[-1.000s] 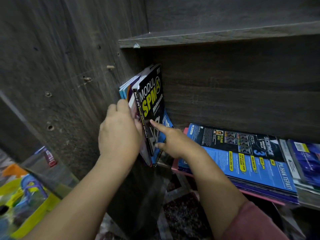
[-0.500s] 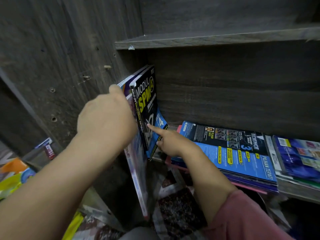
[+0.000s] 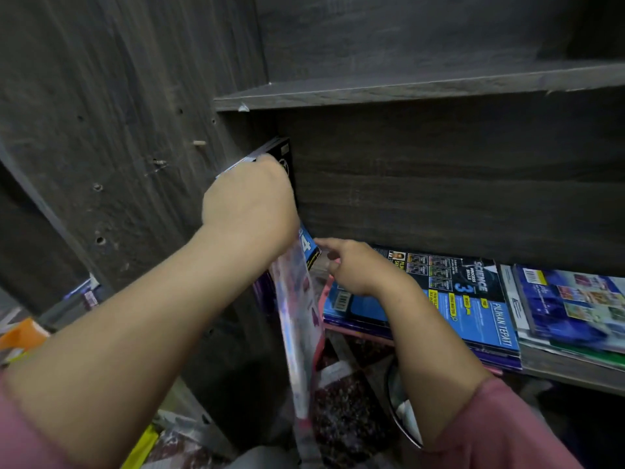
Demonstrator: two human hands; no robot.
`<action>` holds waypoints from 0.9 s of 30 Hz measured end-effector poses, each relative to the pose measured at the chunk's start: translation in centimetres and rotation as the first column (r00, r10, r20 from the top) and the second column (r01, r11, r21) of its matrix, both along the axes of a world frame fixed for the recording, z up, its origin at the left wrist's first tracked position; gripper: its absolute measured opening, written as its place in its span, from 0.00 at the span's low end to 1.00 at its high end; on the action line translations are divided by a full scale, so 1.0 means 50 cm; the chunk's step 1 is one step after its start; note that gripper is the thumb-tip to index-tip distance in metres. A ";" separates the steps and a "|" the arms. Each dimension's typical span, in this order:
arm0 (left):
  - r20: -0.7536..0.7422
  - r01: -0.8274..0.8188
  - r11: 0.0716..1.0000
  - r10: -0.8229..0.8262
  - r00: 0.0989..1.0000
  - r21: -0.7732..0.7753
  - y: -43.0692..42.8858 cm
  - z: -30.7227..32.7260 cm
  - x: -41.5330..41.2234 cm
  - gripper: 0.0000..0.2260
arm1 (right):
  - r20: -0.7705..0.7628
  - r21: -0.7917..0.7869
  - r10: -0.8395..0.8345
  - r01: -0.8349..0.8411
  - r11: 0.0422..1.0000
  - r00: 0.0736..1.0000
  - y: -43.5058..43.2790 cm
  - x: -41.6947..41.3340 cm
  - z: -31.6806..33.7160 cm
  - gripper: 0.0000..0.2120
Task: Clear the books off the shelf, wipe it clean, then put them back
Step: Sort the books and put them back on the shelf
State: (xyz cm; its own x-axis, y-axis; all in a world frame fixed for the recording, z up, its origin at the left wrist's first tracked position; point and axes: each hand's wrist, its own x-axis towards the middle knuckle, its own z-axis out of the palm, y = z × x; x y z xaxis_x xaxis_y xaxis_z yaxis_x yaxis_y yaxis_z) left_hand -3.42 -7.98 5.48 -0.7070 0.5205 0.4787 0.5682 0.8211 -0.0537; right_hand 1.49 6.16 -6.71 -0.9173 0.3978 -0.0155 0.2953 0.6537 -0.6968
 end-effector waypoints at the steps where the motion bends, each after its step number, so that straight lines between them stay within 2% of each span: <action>1: 0.018 -0.004 0.999 0.004 1.000 0.035 0.013 0.002 -0.006 0.09 | -0.004 -0.006 -0.003 0.003 1.000 1.000 0.003 0.005 0.002 0.25; 8: -0.054 -0.061 0.996 0.065 0.996 0.069 0.041 0.015 -0.066 0.10 | 0.021 -0.001 0.029 -0.029 1.000 0.999 0.004 0.002 -0.008 0.23; 11: -0.115 -0.094 0.981 0.114 0.987 0.167 0.037 0.049 -0.091 0.10 | 0.035 0.012 0.040 -0.040 0.999 0.999 0.001 -0.020 -0.025 0.23; 14: -0.176 -0.054 0.959 0.107 0.979 0.279 0.042 0.051 -0.109 0.11 | 0.035 0.023 0.070 -0.070 0.997 0.997 -0.012 -0.045 -0.040 0.24; 16: -0.210 0.020 0.955 0.044 0.977 0.295 0.052 0.019 -0.116 0.13 | 0.038 0.018 0.087 -0.088 0.996 0.995 -0.025 -0.058 -0.048 0.26; 20: -0.235 0.094 0.976 -0.045 0.971 0.198 0.060 -0.103 -0.159 0.16 | 0.047 0.070 0.094 -0.097 0.993 0.994 -0.047 -0.074 -0.063 0.27; 24: -0.361 -0.003 0.999 0.014 0.933 0.032 0.048 -0.164 -0.177 0.16 | 0.061 0.095 0.092 -0.097 0.991 0.994 -0.047 -0.079 -0.071 0.28; 27: -0.315 -0.045 0.999 0.049 0.948 0.021 0.046 -0.155 -0.159 0.18 | 0.069 0.082 0.083 -0.089 0.993 0.994 -0.044 -0.077 -0.074 0.27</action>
State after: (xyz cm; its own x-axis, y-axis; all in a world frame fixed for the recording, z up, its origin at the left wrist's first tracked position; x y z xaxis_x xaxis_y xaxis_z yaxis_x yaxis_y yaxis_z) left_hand -11.36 -5.69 -2.25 -0.5424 0.4822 0.6880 0.4851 0.8483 -0.2122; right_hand -2.37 3.98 -10.38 -0.9464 0.3198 -0.0458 0.2783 0.7349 -0.6185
